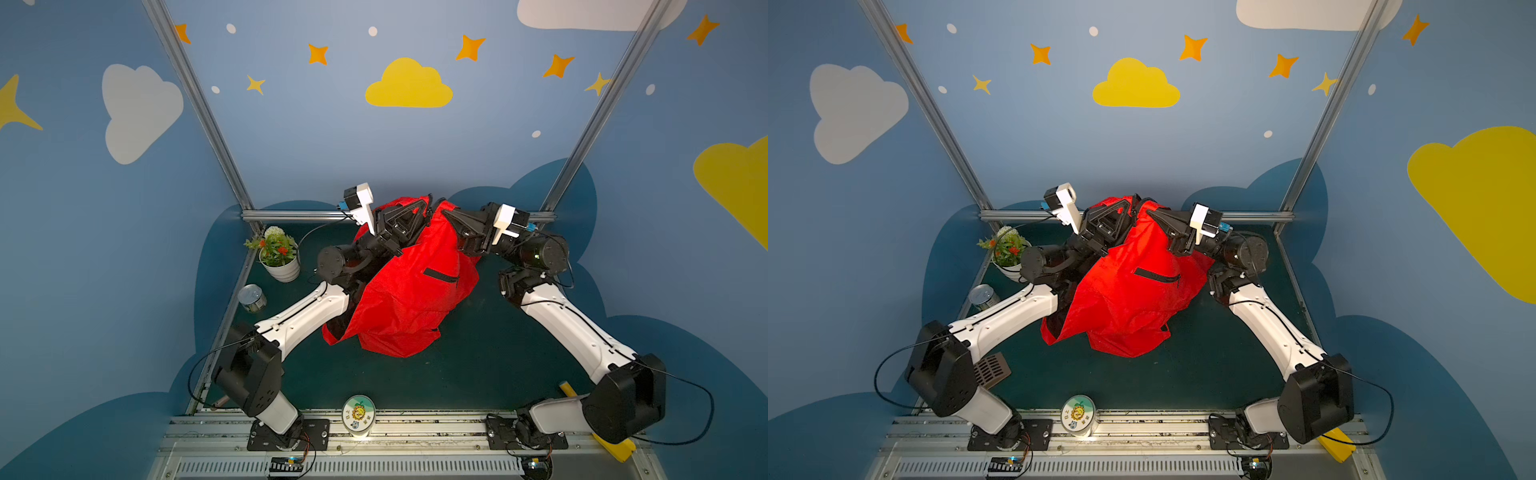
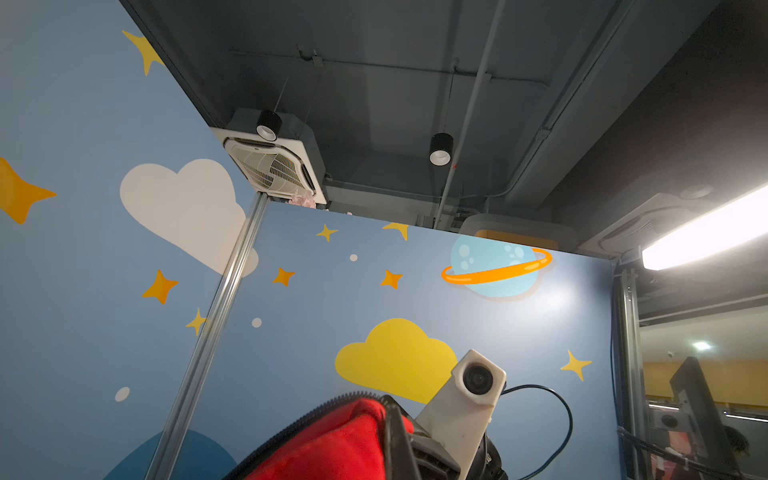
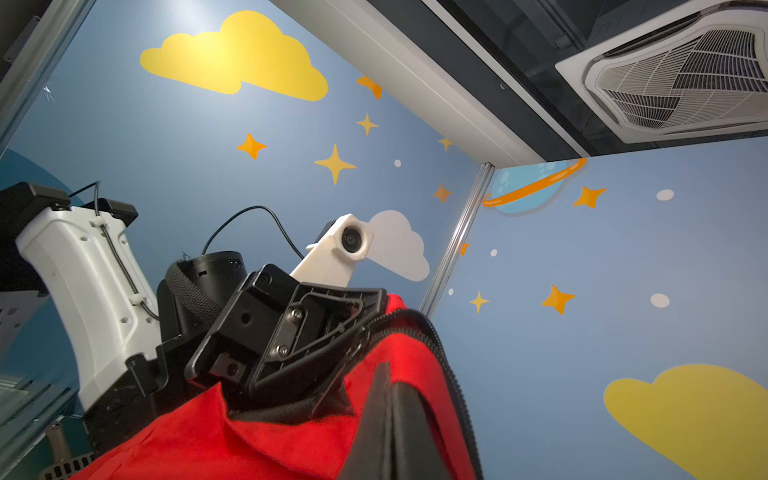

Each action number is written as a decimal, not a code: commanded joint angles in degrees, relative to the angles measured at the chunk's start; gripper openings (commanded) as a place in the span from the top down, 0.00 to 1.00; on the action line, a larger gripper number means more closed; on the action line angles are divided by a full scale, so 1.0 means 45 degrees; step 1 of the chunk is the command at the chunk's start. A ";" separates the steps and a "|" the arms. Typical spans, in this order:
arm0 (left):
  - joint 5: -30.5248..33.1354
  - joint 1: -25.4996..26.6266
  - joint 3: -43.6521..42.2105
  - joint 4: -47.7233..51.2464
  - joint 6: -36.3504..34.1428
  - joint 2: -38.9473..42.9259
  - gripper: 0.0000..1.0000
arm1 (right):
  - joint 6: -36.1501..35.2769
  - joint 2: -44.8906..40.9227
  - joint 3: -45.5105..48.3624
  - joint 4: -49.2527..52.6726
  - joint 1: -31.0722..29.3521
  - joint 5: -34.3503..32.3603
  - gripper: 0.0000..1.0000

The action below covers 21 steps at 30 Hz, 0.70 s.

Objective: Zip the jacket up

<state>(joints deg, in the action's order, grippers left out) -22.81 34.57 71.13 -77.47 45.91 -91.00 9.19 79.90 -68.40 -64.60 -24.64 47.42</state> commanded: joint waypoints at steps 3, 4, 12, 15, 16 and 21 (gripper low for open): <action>0.0483 0.0237 -0.0239 -0.0576 -0.1706 0.0553 0.97 | 0.0282 -0.0187 -0.0060 -0.1146 -0.0182 -0.0774 1.00; 0.0577 0.0312 -0.0264 -0.0569 -0.1962 0.0572 0.97 | 0.0245 -0.0196 0.0007 -0.1138 -0.0202 -0.0825 1.00; 0.1379 0.0792 -0.0456 -0.0576 -0.4452 0.0683 0.97 | 0.0136 -0.0431 0.0293 -0.1231 -0.0315 -0.1233 1.00; 0.1606 0.0929 -0.0542 -0.0572 -0.5160 0.0745 0.97 | 0.0104 -0.0446 0.0317 -0.1269 -0.0362 -0.1351 1.00; 0.1667 0.0946 -0.0588 -0.0577 -0.5430 0.0781 0.97 | 0.0084 -0.0439 0.0337 -0.1270 -0.0378 -0.1385 1.00; 0.1954 0.1146 -0.0782 -0.0569 -0.6560 0.0961 0.97 | -0.0012 -0.0542 0.0508 -0.1328 -0.0389 -0.1576 1.00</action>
<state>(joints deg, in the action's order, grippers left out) -14.79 39.03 67.72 -77.56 21.63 -88.58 9.17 79.77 -66.19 -66.81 -26.11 43.05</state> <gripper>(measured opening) 0.049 0.047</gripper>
